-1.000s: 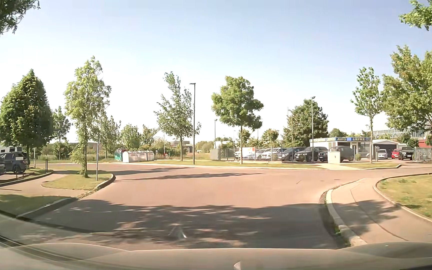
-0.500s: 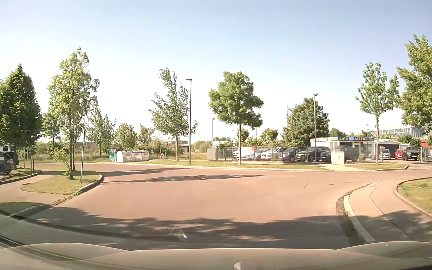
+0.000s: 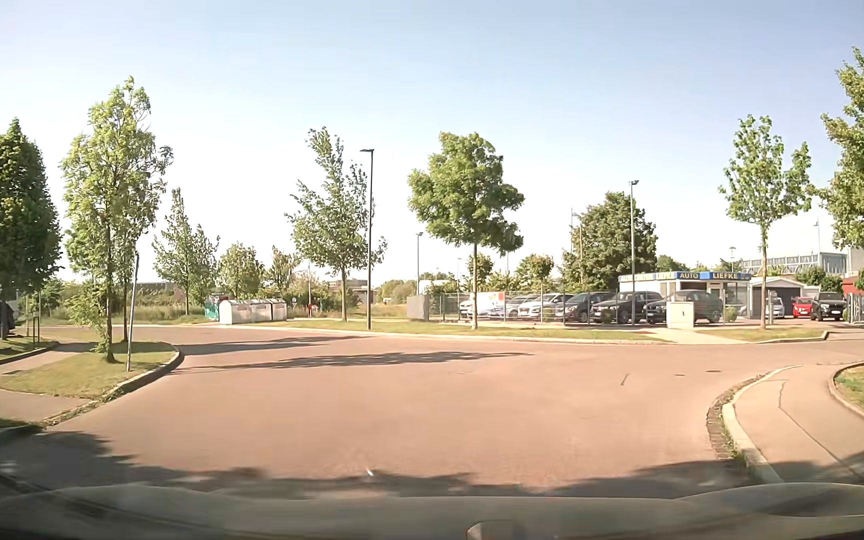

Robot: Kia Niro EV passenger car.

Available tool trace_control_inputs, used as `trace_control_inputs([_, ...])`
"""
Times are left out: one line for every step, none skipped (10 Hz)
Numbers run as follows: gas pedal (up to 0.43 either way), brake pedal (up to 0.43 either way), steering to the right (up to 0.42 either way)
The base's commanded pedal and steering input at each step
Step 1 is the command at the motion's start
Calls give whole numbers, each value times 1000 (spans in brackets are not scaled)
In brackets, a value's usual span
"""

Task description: Follow the waypoints while adhering to traffic rules and regulations

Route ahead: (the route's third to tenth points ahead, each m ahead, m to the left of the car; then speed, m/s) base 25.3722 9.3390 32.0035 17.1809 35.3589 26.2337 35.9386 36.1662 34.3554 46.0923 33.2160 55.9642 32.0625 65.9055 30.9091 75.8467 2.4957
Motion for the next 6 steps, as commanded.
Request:
trace_control_inputs([0,85,41])
trace_control_inputs([0,61,50])
trace_control_inputs([0,49,56])
trace_control_inputs([0,49,66])
trace_control_inputs([0,49,72])
trace_control_inputs([0,55,75])
